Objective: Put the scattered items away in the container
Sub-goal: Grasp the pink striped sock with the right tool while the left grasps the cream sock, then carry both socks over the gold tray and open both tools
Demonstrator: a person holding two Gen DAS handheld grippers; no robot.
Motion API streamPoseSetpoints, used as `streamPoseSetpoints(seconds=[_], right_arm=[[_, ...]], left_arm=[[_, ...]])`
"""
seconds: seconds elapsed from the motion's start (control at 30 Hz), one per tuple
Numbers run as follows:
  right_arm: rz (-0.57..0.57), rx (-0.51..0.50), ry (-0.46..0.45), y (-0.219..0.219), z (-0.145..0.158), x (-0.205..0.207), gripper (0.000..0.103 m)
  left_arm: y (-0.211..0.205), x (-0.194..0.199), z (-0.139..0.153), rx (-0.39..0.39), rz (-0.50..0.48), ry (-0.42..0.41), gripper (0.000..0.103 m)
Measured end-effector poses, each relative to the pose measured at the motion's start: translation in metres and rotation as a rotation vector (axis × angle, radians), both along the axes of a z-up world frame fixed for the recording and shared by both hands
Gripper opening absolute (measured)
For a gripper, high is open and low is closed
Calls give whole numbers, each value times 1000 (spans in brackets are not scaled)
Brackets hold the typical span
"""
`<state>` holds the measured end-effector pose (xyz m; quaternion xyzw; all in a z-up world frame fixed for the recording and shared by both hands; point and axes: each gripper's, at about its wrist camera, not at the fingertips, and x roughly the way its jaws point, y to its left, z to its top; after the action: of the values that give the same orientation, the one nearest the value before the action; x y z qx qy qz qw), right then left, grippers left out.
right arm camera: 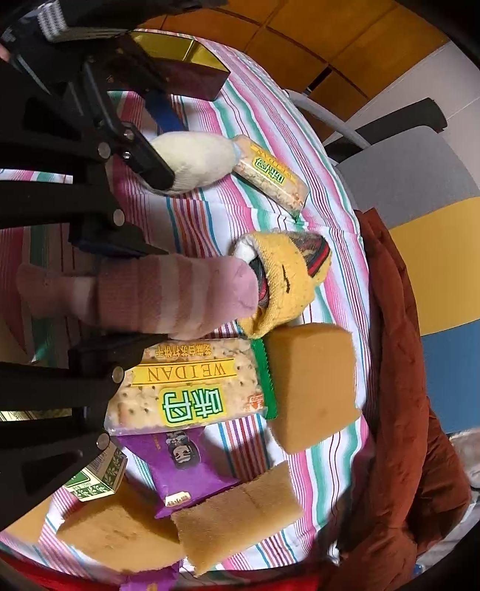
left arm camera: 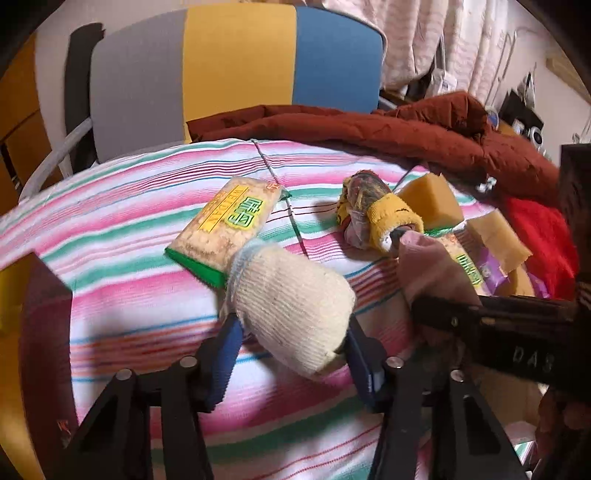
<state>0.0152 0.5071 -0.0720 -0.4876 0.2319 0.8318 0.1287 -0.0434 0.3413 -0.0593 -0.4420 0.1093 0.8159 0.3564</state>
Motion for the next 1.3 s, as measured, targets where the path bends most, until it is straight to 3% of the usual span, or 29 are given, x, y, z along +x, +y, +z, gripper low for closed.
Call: streamPoseSetpoints(seconds=[0.07,0.2,0.4,0.53,1.03,1.3], right_arm=[[1,-15,13,1,0,-1,34],[18,-27,52,-3,5,-1,34],[63,-4,76,-13,7,-5,34],[64,-27,85,-12,5,-6,34],[119,31,178,-32,20,-3,34],[203,104,266,-61,37,1,34]], left_arm=[[-9,8,-5,24,12,-2,39],[-18,26,-14,17,9,47,34],[-35,29,-9,39,45,5,32],[-52,30,-5,102,86,-52,32],[-113,48,51,232,74,12,32],[-173,31,76,280,165,33,32]])
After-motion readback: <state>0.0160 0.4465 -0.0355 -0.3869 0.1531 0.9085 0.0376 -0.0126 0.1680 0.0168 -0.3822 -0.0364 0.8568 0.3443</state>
